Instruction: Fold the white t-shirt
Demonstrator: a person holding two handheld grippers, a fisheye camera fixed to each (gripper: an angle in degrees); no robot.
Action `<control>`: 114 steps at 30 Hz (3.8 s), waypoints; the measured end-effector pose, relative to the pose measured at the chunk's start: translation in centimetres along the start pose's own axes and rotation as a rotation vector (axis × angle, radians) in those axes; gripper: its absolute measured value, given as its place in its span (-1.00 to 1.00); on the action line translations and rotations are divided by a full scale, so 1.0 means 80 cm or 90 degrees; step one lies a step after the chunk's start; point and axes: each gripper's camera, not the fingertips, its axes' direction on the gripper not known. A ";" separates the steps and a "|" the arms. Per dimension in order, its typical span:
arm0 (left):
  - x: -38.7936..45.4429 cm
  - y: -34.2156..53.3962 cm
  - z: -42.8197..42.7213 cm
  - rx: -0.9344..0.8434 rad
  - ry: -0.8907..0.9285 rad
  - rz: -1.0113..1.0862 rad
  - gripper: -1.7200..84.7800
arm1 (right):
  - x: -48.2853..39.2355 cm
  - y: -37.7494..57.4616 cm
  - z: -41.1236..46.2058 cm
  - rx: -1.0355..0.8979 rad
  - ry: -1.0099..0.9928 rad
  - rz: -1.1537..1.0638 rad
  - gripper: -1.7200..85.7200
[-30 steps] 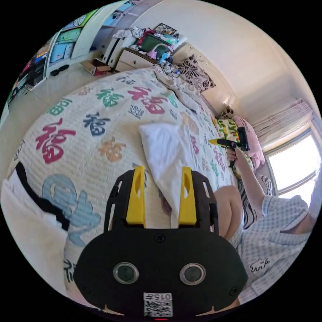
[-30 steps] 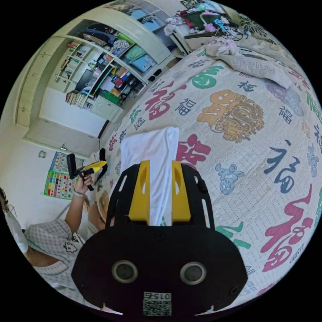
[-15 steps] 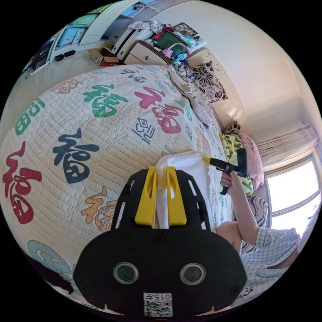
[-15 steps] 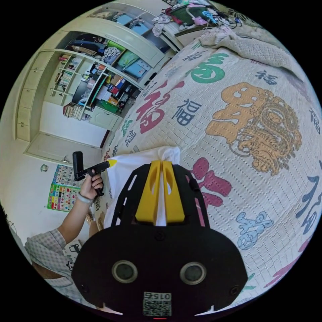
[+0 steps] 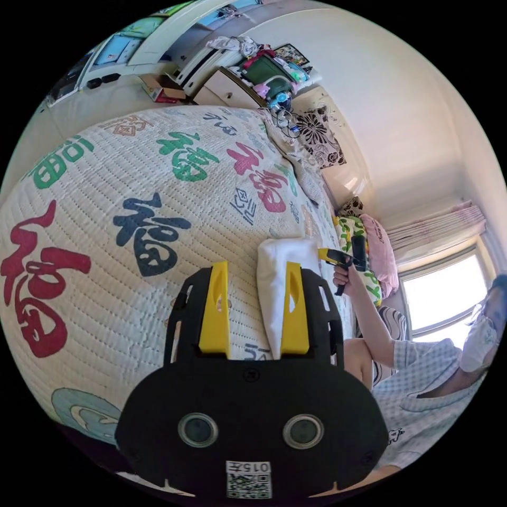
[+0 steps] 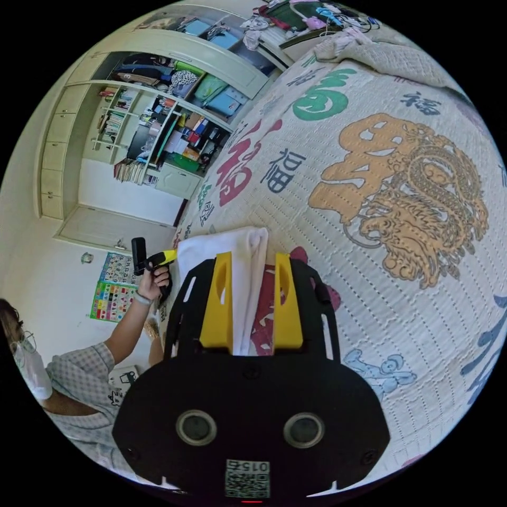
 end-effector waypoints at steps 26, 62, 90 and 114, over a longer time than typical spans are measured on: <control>0.119 0.008 -0.081 0.034 -0.025 0.300 -0.96 | -0.164 0.047 0.002 0.005 0.022 -0.253 -0.91; 0.225 0.295 0.055 -0.103 -0.186 0.228 -0.87 | -0.221 0.422 0.104 -0.289 0.160 -0.322 -0.97; 0.143 0.250 0.079 -0.051 0.125 0.046 -0.80 | -0.153 0.438 0.032 -0.212 -0.146 -0.068 -0.89; 0.647 0.485 0.325 -0.493 0.315 0.332 -0.81 | -0.217 1.054 -0.317 0.152 0.087 0.284 -0.93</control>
